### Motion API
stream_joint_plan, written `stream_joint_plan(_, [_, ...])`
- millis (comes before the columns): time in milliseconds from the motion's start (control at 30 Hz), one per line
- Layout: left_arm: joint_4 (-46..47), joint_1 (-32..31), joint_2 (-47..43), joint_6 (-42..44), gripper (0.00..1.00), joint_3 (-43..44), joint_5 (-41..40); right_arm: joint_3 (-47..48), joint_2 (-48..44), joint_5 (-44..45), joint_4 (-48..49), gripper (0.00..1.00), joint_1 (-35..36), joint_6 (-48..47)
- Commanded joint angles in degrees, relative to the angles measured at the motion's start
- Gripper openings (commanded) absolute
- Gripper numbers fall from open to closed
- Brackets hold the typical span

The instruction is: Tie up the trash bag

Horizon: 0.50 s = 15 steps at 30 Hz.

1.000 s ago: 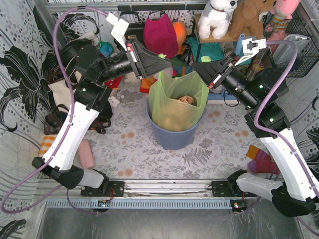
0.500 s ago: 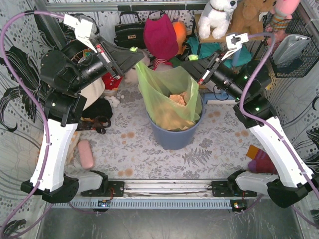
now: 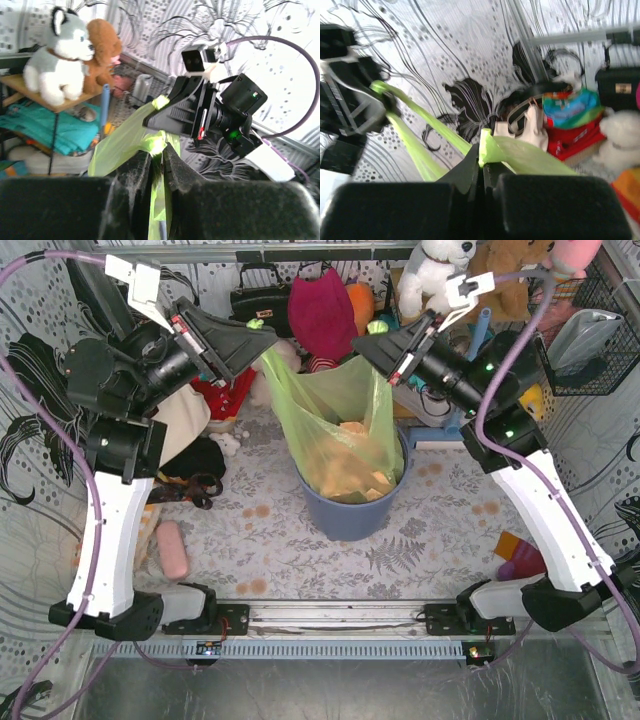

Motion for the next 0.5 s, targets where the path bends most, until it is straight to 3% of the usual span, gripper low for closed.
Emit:
stream_joint_plan(0, [20.3, 0.5, 2.1, -13.2, 0.22, -2.2, 7.1, 10.0, 0.9, 0.0, -0.3, 0.0, 0.1, -3.9])
stream_joint_plan(233, [35.9, -0.4, 6.9, -26.3, 0.26, -2.8, 11.7, 13.8, 2.6, -0.8, 0.9, 0.0, 0.1, -3.8])
stream_joint_plan(367, [31.7, -2.8, 7.5, -22.6, 0.31, -2.5, 11.5, 13.4, 2.6, -1.1, 0.3, 0.19, 0.2, -4.0])
stream_joint_plan(467, [25.3, -3.2, 6.2, -17.2, 0.43, -2.7, 10.4, 10.5, 0.9, -0.1, -1.1, 0.42, 0.2, -4.2])
